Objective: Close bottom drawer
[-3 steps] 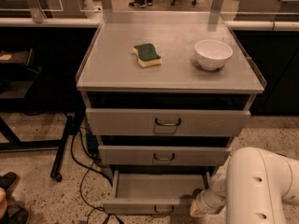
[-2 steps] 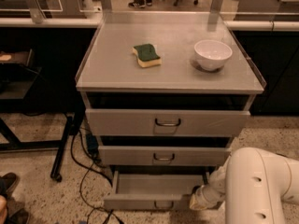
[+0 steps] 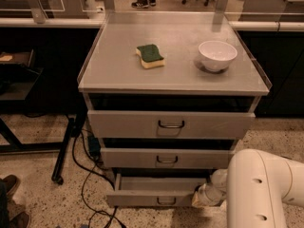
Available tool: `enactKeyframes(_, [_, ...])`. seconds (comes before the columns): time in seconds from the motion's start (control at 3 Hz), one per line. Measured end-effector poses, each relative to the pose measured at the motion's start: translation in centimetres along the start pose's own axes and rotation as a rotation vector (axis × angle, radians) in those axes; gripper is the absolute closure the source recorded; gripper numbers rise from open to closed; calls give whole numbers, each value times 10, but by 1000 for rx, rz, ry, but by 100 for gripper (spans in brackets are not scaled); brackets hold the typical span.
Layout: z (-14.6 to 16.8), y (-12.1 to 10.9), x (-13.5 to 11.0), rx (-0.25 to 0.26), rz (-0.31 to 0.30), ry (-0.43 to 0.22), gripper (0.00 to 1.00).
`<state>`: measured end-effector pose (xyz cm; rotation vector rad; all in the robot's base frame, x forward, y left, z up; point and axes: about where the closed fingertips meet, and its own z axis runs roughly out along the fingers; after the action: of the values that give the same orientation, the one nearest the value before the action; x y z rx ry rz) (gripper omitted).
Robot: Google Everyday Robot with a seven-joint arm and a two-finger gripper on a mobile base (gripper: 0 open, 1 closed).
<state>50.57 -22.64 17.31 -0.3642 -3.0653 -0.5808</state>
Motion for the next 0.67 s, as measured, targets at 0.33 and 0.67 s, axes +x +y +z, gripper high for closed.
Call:
enactKeyframes(0.33, [5, -2, 8, 3, -5, 29, 100])
enactKeyframes(0.67, [15, -11, -1, 27, 47, 23, 100])
